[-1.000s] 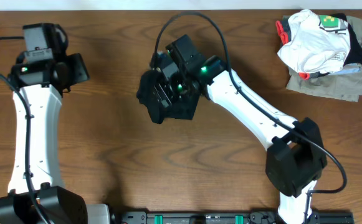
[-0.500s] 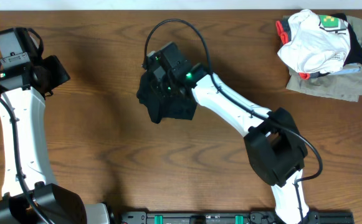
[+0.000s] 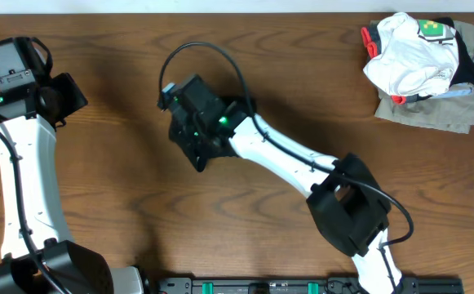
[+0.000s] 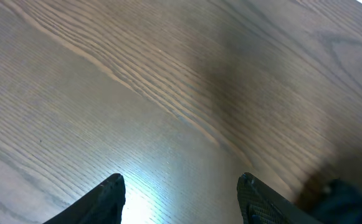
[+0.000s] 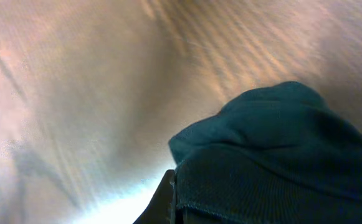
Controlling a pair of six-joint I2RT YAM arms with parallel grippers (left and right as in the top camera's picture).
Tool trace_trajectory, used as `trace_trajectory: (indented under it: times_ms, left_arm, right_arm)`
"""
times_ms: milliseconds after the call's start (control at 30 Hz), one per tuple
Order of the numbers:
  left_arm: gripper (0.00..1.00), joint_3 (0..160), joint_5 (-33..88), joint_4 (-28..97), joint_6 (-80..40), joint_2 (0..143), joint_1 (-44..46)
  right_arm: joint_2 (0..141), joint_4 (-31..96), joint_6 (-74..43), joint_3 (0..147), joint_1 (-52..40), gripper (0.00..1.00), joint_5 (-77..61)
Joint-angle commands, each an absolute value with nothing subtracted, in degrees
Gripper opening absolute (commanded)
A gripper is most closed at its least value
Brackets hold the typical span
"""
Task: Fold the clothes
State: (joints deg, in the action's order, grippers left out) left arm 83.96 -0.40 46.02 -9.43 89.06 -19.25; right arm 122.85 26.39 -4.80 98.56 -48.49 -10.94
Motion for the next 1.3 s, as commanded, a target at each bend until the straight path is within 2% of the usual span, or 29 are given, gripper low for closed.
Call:
trace_trajectory:
  times_ms: [0, 33, 67, 100, 167, 200, 300, 400, 500, 867, 1067, 1267]
  left_arm:
    - [0.59, 83.59, -0.67, 45.71, -10.22, 89.17, -19.59]
    - [0.6, 83.59, -0.67, 45.71, -10.2, 89.17, -19.59]
    - [0.6, 83.59, -0.67, 45.71, -10.2, 89.17, -19.59]
    - [0.6, 83.59, -0.67, 45.71, -10.2, 89.17, -19.59]
    - [0.6, 83.59, -0.67, 45.74, -10.2, 89.17, -19.59]
    - [0.6, 83.59, -0.67, 45.74, -10.2, 89.17, -19.59]
    - [0.6, 83.59, -0.08, 45.82, -10.2, 89.27, -19.57]
    - [0.6, 83.57, 6.04, 46.3, -7.18, 89.69, -19.33]
    - [0.6, 83.57, 10.07, 46.92, -1.48, 90.11, -18.0]
    - [0.6, 83.57, 10.15, 51.18, 16.84, 94.45, -7.62]
    - [0.6, 83.57, 10.57, 51.31, 19.62, 98.43, -2.81]
    - [0.6, 83.57, 20.47, 52.62, 26.3, 98.48, -1.52]
  right_arm:
    - [123.09, 26.79, -6.74, 100.2, -49.25, 0.01, -12.05]
    - [123.09, 27.03, -6.55, 100.22, -49.25, 0.15, -12.08]
    - [122.83, 27.59, -6.57, 100.33, -49.15, 0.48, -12.08]
    - [122.41, 28.38, -6.57, 100.57, -49.06, 0.72, -12.08]
    - [121.21, 30.76, -6.55, 101.51, -48.69, 0.83, -12.05]
    - [120.42, 32.1, -6.57, 102.08, -48.47, 0.85, -12.03]
    - [117.99, 36.42, -6.61, 104.22, -47.11, 0.88, -11.51]
    - [115.94, 40.03, -7.75, 105.6, -45.06, 0.88, -6.74]
    - [115.74, 42.11, -9.54, 105.58, -42.65, 0.83, -3.42]
    - [122.08, 44.01, -18.85, 105.56, -40.14, 0.65, -4.19]
    - [122.96, 43.51, -19.29, 105.54, -40.14, 0.61, -5.85]
    - [123.04, 44.36, -20.82, 105.21, -39.03, 0.58, -5.85]
